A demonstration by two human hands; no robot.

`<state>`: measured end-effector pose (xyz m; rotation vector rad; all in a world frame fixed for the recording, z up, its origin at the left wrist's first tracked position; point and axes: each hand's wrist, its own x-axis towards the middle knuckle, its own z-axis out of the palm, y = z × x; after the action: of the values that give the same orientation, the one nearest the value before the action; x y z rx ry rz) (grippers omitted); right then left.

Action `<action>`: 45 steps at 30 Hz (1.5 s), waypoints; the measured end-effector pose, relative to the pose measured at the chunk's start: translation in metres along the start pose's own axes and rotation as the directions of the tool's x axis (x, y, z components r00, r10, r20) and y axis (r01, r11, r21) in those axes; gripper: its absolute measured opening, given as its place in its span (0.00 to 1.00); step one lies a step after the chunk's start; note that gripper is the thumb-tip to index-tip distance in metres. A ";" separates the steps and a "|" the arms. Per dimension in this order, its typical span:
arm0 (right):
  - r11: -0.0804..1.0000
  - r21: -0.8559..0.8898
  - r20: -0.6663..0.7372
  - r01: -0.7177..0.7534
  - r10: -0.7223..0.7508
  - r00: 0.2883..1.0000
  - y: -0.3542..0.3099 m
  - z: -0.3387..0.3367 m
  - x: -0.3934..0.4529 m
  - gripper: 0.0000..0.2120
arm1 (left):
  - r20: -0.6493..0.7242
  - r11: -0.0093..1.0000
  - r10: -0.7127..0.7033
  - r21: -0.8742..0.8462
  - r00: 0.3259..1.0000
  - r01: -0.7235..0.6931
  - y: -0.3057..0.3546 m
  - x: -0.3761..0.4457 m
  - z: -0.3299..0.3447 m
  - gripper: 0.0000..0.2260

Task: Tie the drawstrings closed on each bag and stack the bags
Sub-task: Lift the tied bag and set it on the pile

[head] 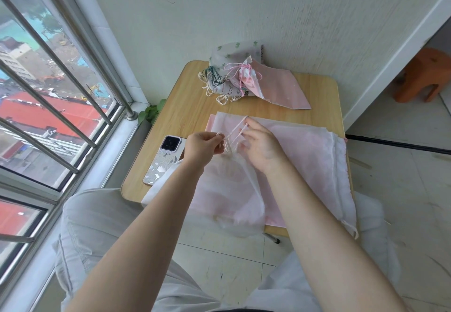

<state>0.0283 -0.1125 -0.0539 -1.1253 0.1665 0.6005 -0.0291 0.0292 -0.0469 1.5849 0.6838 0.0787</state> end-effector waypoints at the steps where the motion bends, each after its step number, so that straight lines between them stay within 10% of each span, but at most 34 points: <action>1: 0.996 0.093 -0.014 0.009 -0.008 1.000 -0.004 0.000 0.001 0.18 | -0.009 1.000 -0.009 -0.005 1.000 0.009 0.001 0.000 0.000 0.07; 7: 0.873 0.485 -0.030 0.052 -0.043 0.999 -0.023 0.007 -0.006 0.07 | -0.044 0.999 -0.042 -0.009 0.998 0.042 0.004 -0.001 0.001 0.10; 10: 0.948 0.316 -0.003 0.047 -0.048 0.999 -0.028 0.008 -0.007 0.10 | -0.053 0.998 -0.067 0.000 0.996 0.067 0.003 0.001 0.000 0.09; 12: 0.987 -0.098 -0.026 0.130 -0.133 0.991 -0.028 0.007 -0.005 0.08 | -0.056 0.996 -0.086 0.004 0.995 0.086 0.003 0.003 0.001 0.08; 15: 0.498 -0.830 0.091 0.251 -0.324 0.942 -0.024 0.003 -0.002 0.06 | -0.090 0.993 -0.114 0.016 0.989 0.116 0.003 0.006 0.000 0.08; 17: 0.162 -0.957 0.188 0.242 -0.291 0.938 -0.022 0.003 -0.002 0.06 | -0.108 0.990 -0.140 0.012 0.984 0.142 0.002 0.008 0.000 0.07; 20: -0.036 -0.981 0.192 0.189 -0.160 0.968 -0.018 0.000 -0.003 0.06 | -0.125 0.986 -0.164 -0.013 0.978 0.164 0.001 0.008 -0.002 0.07; 31: 0.123 -0.981 0.135 0.152 -0.135 0.982 -0.026 -0.010 -0.006 0.14 | -0.155 0.972 -0.229 -0.087 0.961 0.218 0.004 0.005 -0.008 0.08; 36: 0.254 -0.961 0.106 0.112 -0.039 0.994 -0.029 -0.007 -0.010 0.28 | -0.140 0.978 -0.085 0.179 0.987 0.109 0.017 0.013 -0.014 0.08; 41: 0.127 -0.988 0.085 0.089 -0.037 0.996 -0.026 -0.005 -0.007 0.13 | -0.247 0.730 0.176 0.682 0.953 0.042 0.028 0.013 -0.024 0.08; 45: 0.122 -0.987 0.103 0.109 -0.057 0.993 -0.022 -0.002 -0.004 0.13 | 0.267 0.509 0.375 0.741 0.888 -0.438 0.022 0.012 -0.018 0.25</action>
<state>0.0367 -0.1224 -0.0356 -2.4796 -0.4626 0.6121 -0.0185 0.0512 -0.0278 2.5993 0.2421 0.0693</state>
